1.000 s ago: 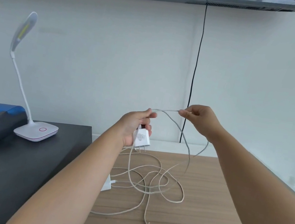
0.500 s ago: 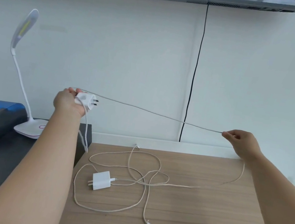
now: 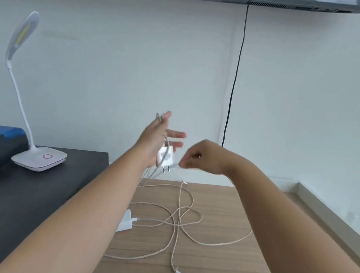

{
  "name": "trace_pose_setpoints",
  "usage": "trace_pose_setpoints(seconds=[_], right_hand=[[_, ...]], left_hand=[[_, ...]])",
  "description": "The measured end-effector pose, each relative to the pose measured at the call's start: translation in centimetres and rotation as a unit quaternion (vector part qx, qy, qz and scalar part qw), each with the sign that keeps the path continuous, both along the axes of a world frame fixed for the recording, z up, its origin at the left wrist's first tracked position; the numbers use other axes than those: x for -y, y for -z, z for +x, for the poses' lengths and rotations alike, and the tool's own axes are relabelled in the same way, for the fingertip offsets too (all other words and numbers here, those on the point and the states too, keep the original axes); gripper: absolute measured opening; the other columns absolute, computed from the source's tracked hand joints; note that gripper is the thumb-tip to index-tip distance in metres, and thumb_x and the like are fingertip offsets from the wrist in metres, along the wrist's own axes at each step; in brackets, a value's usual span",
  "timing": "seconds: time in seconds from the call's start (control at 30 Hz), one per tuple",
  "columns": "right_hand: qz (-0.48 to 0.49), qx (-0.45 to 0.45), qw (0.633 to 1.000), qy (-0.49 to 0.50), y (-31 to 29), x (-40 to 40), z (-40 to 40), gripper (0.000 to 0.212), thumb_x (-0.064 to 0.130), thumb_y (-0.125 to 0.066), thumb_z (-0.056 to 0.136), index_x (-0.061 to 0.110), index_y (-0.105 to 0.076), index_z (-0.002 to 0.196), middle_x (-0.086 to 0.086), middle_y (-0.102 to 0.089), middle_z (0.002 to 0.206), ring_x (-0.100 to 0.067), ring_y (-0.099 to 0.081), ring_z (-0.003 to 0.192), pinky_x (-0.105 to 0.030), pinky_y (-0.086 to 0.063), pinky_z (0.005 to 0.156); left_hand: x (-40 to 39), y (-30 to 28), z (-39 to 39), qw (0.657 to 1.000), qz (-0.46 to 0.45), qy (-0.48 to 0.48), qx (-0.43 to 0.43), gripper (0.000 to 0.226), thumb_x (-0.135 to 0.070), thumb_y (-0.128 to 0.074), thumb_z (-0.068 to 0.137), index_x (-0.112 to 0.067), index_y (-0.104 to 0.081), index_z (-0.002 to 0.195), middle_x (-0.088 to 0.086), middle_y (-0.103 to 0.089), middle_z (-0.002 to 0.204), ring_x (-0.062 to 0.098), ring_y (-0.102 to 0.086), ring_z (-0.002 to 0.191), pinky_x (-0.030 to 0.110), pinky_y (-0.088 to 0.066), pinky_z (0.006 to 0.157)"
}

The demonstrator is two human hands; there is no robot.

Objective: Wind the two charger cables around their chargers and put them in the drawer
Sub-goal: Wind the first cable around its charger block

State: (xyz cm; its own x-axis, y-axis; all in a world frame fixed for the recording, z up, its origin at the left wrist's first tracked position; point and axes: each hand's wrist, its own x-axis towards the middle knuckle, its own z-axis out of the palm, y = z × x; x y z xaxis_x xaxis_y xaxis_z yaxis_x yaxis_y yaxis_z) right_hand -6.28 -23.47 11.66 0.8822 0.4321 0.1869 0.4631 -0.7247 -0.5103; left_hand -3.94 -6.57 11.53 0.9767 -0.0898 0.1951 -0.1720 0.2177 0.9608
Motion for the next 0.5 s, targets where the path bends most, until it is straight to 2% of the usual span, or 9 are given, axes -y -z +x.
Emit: trace_pose_setpoints(seconds=[0.07,0.13,0.2,0.27,0.37,0.5], right_hand=[[0.034,0.041,0.998,0.021,-1.1,0.2,0.2,0.007,0.028,-0.073,0.081,0.022,-0.076,0.083,0.010,-0.065,0.071,-0.007,-0.057,0.070,-0.023,-0.045,0.070],[0.055,0.086,0.992,0.069,-1.6,0.7,0.4,0.015,0.034,-0.074,0.080,0.018,-0.073,0.078,0.008,-0.055,0.062,-0.007,-0.048,0.059,-0.024,-0.039,0.061],[0.080,0.111,0.983,0.120,-1.5,1.2,0.5,0.030,0.043,-0.076,0.076,0.014,-0.067,0.074,0.009,-0.047,0.058,-0.007,-0.042,0.054,-0.022,-0.034,0.054],[0.119,0.108,0.976,0.145,-1.1,1.8,0.6,0.038,0.048,-0.077,0.073,0.013,-0.061,0.070,0.009,-0.044,0.054,-0.007,-0.038,0.048,-0.021,-0.030,0.048],[0.224,0.041,0.966,0.125,-0.4,3.9,0.7,0.035,0.041,-0.076,0.078,0.012,-0.057,0.070,0.007,-0.034,0.050,-0.007,-0.026,0.039,-0.018,-0.023,0.038],[0.315,-0.009,0.941,0.126,0.9,8.9,0.8,0.029,0.029,-0.070,0.085,0.015,-0.051,0.067,0.000,-0.029,0.058,-0.013,-0.022,0.046,-0.019,-0.018,0.041]], left_hand=[[0.5,0.6,-0.8,0.995,0.093,0.035,0.004,0.035,-0.041,-0.035,0.104,-0.037,-0.043,0.138,0.010,-0.073,0.079,0.026,-0.070,0.064,0.029,-0.051,0.057],[0.6,1.0,-1.2,0.991,0.114,0.069,-0.032,0.033,-0.038,-0.040,0.103,-0.029,-0.051,0.134,0.006,-0.066,0.065,0.023,-0.067,0.057,0.028,-0.051,0.058],[0.5,1.3,-1.2,0.986,0.087,0.125,-0.072,0.033,-0.033,-0.046,0.102,-0.017,-0.059,0.128,-0.002,-0.046,0.049,0.016,-0.056,0.047,0.026,-0.050,0.054],[0.3,1.2,-1.3,0.981,0.065,0.162,-0.085,0.031,-0.030,-0.048,0.101,-0.008,-0.064,0.115,-0.007,-0.032,0.046,0.012,-0.047,0.043,0.023,-0.048,0.049],[-0.5,0.9,-1.3,0.982,0.034,0.158,-0.102,0.026,-0.028,-0.048,0.100,-0.009,-0.063,0.091,-0.009,-0.032,0.044,0.008,-0.046,0.041,0.021,-0.045,0.046],[-3.5,0.5,-0.6,0.982,-0.094,0.122,-0.110,0.025,-0.027,-0.049,0.099,-0.014,-0.055,0.079,-0.010,-0.034,0.041,0.007,-0.047,0.037,0.018,-0.045,0.044]])
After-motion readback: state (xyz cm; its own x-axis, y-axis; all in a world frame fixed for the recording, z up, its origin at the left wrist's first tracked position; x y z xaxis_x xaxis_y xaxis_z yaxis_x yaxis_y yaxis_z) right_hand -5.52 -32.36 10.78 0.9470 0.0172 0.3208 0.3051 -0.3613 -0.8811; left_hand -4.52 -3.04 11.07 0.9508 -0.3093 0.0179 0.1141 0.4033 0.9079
